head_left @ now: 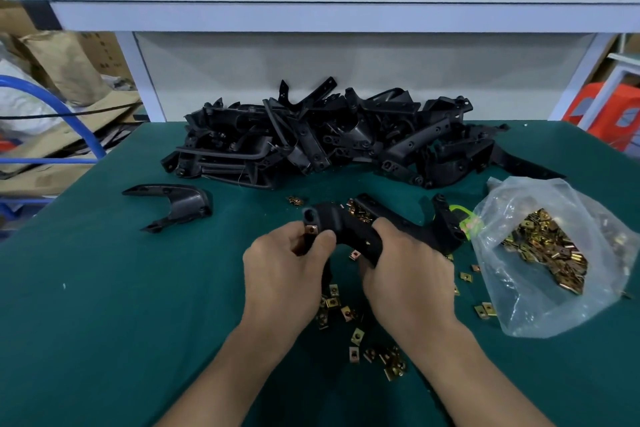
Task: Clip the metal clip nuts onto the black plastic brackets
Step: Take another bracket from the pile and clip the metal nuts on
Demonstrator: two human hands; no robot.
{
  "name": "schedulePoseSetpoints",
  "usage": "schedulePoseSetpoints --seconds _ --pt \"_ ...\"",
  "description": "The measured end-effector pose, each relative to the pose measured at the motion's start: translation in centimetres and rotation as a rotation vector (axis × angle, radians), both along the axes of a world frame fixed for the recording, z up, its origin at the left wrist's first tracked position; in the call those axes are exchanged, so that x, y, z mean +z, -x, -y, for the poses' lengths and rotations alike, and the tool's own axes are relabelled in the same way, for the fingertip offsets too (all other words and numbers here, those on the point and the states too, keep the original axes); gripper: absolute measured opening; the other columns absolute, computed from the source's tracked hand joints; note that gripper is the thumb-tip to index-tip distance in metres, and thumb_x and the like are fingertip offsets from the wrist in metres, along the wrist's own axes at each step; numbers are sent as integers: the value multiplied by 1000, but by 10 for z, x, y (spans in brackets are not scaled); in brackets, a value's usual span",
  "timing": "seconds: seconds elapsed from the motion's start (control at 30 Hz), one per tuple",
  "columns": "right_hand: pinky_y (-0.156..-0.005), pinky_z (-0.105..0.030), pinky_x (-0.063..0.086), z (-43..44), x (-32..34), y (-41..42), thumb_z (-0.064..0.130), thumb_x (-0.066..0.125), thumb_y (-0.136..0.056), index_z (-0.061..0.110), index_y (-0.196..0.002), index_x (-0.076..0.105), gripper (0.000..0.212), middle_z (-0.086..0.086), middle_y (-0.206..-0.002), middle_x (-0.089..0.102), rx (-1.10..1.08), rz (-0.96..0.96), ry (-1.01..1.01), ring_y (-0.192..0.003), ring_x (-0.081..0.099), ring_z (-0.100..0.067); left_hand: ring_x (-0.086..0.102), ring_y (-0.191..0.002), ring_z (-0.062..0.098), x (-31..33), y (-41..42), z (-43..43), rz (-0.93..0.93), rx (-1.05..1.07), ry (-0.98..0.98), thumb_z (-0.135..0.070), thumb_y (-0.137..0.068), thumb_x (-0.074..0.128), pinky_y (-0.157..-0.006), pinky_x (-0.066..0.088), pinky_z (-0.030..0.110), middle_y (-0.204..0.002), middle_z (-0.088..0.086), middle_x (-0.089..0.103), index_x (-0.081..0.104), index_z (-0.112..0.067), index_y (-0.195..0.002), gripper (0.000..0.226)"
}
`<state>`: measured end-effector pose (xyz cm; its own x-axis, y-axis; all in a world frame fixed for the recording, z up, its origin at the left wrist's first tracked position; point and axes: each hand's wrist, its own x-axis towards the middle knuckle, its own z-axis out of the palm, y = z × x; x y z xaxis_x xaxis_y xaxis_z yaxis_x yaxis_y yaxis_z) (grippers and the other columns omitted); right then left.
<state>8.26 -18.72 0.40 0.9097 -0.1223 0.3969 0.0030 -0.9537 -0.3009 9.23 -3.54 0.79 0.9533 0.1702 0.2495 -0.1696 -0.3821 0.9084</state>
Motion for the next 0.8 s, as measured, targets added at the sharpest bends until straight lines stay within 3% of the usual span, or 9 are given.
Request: schedulePoseSetpoints --seconds 0.07,0.13,0.27,0.37,0.5,0.6,0.73,0.8 --pt "-51 -32 33 5 -1 -2 37 69 -85 33 -88 44 25 13 -64 54 19 34 -70 -55 45 -16 60 -54 5 4 -8 -14 -8 -82 -30 -41 -96 62 -49 47 22 -63 -12 68 75 -29 -78 25" --pt "-55 -32 38 11 -2 -3 35 69 -87 35 -89 43 26 15 -64 53 18 23 -127 -56 45 -16 62 -63 -7 9 -17 -34 -49 -103 -74 -38 -97 62 -56 45 7 -73 -23 72 78 -40 -90 17" --pt "-56 -32 40 19 -5 -7 35 69 -87 34 -86 45 24 15 -62 52 -17 -7 -141 -55 47 -17 56 -86 -23 4 -25 -69 -235 -250 -489 -26 -87 75 -72 36 -7 -98 -29 70 77 -43 -101 22" --pt "-57 -32 41 19 -6 -9 34 70 -86 34 -85 48 22 14 -62 54 -8 -38 -169 -57 52 -16 56 -91 -13 -5 -21 -72 -286 -339 -538 -32 -84 80 -71 38 0 -101 -21 65 77 -39 -105 23" --pt "-56 -32 43 18 -9 -7 31 71 -83 36 -79 45 27 14 -60 54 13 -62 -178 -56 53 -15 59 -79 4 -13 -22 -58 -196 -208 -523 -31 -83 82 -62 38 8 -86 -15 62 79 -30 -94 12" --pt "-56 -32 41 18 -10 -7 33 73 -83 35 -81 49 24 14 -61 55 21 -90 -182 -57 53 -16 58 -77 2 -19 -20 -46 -179 -177 -531 -37 -82 82 -62 39 15 -84 -14 60 74 -29 -89 14" --pt "-57 -31 40 19 -9 -9 34 73 -83 35 -87 56 17 16 -64 57 9 -89 -219 -60 54 -16 57 -79 -2 -22 -18 -41 -161 -190 -500 -29 -89 76 -66 42 12 -88 -15 62 64 -36 -84 15" --pt "-58 -31 43 19 -8 -9 33 72 -83 36 -88 57 16 16 -65 58 2 -86 -241 -61 54 -14 57 -83 -3 -24 -17 -40 -123 -189 -505 -23 -94 70 -70 46 14 -92 -16 63 66 -35 -91 14"
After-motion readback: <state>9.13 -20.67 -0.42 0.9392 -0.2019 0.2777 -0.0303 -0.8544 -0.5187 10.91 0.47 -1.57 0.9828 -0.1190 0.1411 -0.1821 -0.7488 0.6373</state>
